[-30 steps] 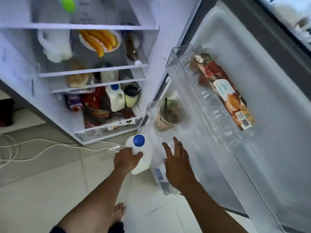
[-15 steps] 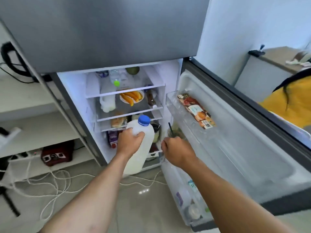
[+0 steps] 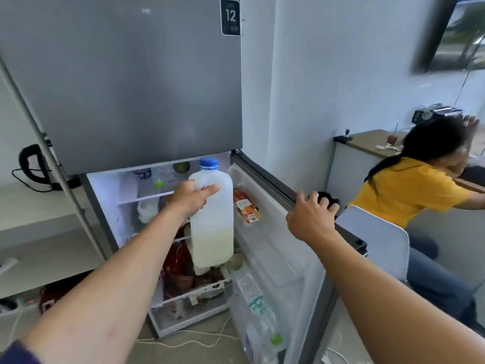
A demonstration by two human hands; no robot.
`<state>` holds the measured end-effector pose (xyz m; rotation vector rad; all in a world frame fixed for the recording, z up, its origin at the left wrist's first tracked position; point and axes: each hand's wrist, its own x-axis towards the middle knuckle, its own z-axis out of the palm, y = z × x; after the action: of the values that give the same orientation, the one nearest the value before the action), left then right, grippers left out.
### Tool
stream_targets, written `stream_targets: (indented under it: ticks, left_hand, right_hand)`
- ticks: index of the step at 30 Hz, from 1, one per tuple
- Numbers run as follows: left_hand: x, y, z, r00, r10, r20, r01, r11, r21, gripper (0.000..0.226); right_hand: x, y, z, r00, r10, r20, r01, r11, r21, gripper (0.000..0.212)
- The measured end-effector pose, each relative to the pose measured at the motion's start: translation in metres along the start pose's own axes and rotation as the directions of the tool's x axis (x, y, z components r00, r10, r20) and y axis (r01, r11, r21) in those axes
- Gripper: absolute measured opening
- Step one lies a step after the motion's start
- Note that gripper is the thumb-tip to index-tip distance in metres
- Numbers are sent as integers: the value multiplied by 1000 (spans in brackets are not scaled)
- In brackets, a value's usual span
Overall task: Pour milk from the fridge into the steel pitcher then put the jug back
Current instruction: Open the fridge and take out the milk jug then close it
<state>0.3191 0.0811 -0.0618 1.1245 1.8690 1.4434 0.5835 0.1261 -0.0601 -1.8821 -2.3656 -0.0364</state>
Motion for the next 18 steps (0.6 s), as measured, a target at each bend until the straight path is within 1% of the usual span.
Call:
stream_targets:
  ticks: [2,4,7,8,10,14,16,18]
  left_hand:
    - [-6,-6,3,1000,-12,-13,12,1000,27,34]
    - [-19,-9,2,999,-21,-40,24,997,72,42]
    - [-29,-17,-6,996,-30,-80,40,992,121,57]
    - [-33,-19,-11,995,-29,-94,39,993,109,56]
    - [-39,-22,-20,991,-34,-125,48,993,104,42]
    - [-49,-31,-52,982,-29,-185,66,978,199,33]
    - [-50,-36,-69,975,-37,-219,83,975,205,37]
    - [-52,-39,-87,965,-46,-258,101,974,204,45]
  right_hand:
    - [-10,11,4,998,-18,55,20,999,-40,63]
    - [-15,14,4,998,-45,46,47,998,-43,69]
    - [-21,4,1,999,-31,31,32,999,-32,74]
    - [-25,-1,-1,999,-36,31,37,998,-43,75]
    - [-31,-11,-6,998,-54,35,57,995,-84,75]
    - [-42,-46,-13,995,-87,49,94,978,-185,73]
    - [-45,-67,-14,993,-103,50,111,969,-221,70]
    - [-47,-87,-13,988,-138,73,151,962,-229,61]
